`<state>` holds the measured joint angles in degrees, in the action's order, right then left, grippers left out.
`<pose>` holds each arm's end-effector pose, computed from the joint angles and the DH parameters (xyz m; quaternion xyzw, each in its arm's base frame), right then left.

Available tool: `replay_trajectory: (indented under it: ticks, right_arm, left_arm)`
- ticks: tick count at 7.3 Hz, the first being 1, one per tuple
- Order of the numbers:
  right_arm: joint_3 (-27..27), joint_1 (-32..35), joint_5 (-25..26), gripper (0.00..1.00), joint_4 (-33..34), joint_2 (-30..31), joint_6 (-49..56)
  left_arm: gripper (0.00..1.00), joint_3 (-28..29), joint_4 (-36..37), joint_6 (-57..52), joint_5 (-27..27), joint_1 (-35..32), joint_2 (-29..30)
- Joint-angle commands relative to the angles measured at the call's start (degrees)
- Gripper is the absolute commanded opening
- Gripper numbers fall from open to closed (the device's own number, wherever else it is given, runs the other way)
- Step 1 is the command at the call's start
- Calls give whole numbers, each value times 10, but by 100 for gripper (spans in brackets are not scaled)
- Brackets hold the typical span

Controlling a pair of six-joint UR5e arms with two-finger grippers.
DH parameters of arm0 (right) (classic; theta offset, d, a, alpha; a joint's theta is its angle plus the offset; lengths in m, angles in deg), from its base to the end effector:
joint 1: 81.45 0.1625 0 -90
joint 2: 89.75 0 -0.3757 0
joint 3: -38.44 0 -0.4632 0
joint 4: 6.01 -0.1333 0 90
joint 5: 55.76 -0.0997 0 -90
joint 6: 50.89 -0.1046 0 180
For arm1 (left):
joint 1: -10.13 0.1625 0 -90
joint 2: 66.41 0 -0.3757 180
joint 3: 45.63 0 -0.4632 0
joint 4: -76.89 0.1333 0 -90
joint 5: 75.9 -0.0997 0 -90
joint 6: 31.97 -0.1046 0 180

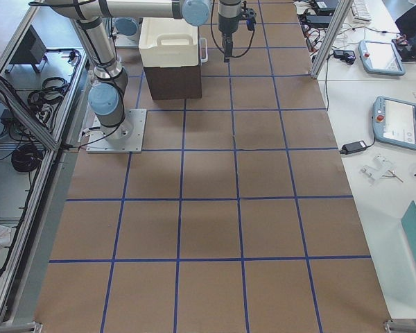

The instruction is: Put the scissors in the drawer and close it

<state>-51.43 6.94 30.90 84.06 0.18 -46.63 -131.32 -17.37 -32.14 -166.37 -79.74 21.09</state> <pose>0.1235 -0.5673 0.4345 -0.0231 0.9993 -0.0026 0.0290 -0.1312 -0.5481 0.4927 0.0003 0.9997 -0.0222 0.0042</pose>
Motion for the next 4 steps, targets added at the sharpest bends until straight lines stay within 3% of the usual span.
replay_trajectory:
  ticks: [1, 4]
  right_arm:
    - [-1, 0, -4, 100, -5, 2, 1]
    - [-1, -1, -4, 100, 0, 1, 1]
  left_arm:
    - [100, -1, -1, 0, -1, 4, 0]
    - [100, -3, -2, 0, -1, 3, 0]
